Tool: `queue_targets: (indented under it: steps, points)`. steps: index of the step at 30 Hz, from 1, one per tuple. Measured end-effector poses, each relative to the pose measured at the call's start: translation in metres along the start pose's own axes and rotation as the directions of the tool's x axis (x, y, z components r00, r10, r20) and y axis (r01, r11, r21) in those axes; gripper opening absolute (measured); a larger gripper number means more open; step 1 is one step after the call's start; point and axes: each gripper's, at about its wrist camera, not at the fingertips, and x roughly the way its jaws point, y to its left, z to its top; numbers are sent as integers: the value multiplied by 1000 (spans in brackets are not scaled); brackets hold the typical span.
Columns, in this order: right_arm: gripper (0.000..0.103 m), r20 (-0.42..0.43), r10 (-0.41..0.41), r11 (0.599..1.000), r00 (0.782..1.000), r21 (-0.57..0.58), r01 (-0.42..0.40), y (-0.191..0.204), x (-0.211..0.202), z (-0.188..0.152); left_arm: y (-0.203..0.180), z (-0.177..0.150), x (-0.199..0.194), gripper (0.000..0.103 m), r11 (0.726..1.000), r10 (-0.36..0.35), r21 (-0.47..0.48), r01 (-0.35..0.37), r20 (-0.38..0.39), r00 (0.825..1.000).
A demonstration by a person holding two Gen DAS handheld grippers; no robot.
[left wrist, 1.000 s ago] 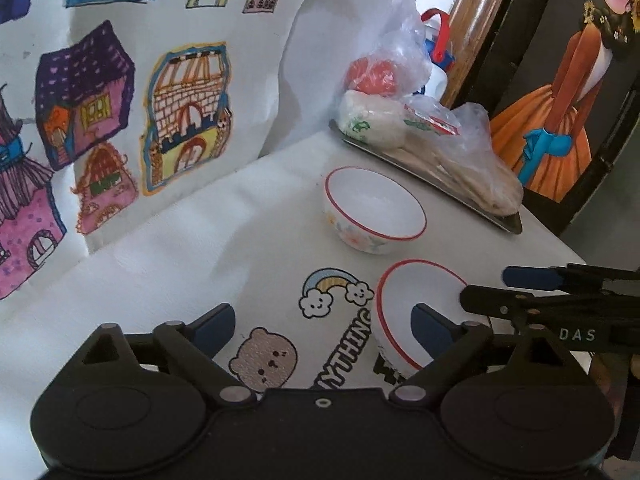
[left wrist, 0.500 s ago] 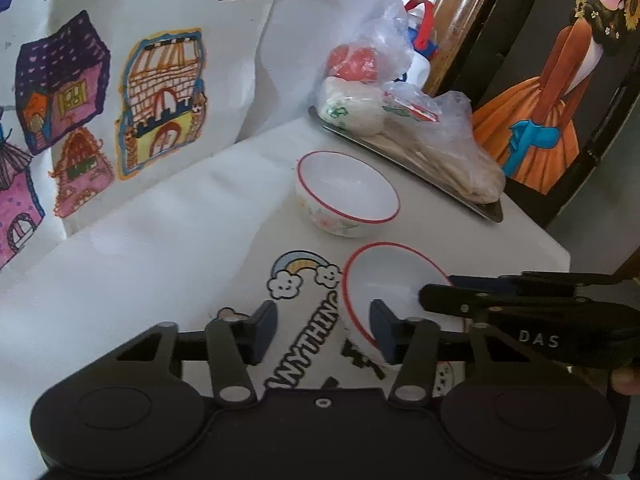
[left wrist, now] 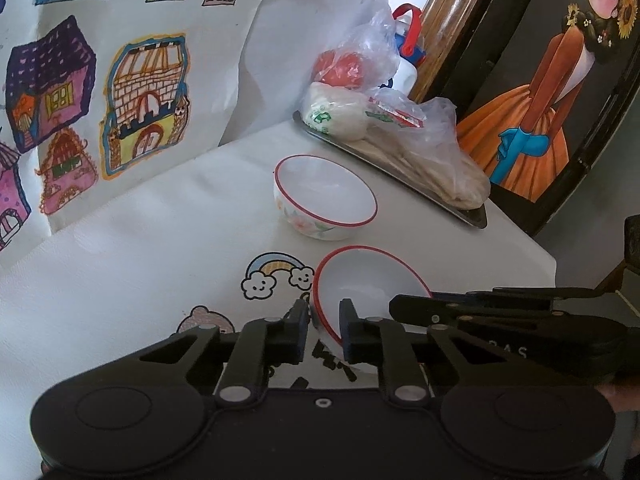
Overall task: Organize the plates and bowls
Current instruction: 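Carry the white bowl with both grippers into the steel mixing bowl, open both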
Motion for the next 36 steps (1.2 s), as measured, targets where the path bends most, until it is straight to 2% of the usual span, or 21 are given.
queue_targets:
  steps: [7,12,18,24,29,36]
  points:
    - [14,2,-7,999,1000,31,7,-1,-1,-1,-3,-4,-2,15,1000,16,2,-16,18,1000]
    - [13,1,14,994,1000,111,-14,-8,-1,-1,-5,-6,-4,15,1000,24,1,-24,21,999]
    - [12,6,-11,993,1000,117,10,-5,0,-2,-5,-7,-3,15,999,39,-32,-38,22,999]
    - [9,-4,24,983,1000,183,-22,-11,-8,-8,-1,-12,-9,13,996,29,-88,-27,25,999]
    - [9,29,31,981,999,190,-36,-8,-27,-12,-6,-14,-22,13,996,25,-86,-21,40,999]
    - [9,96,30,986,995,160,-45,4,-78,-16,-20,-16,-61,13,997,-8,-76,15,91,996]
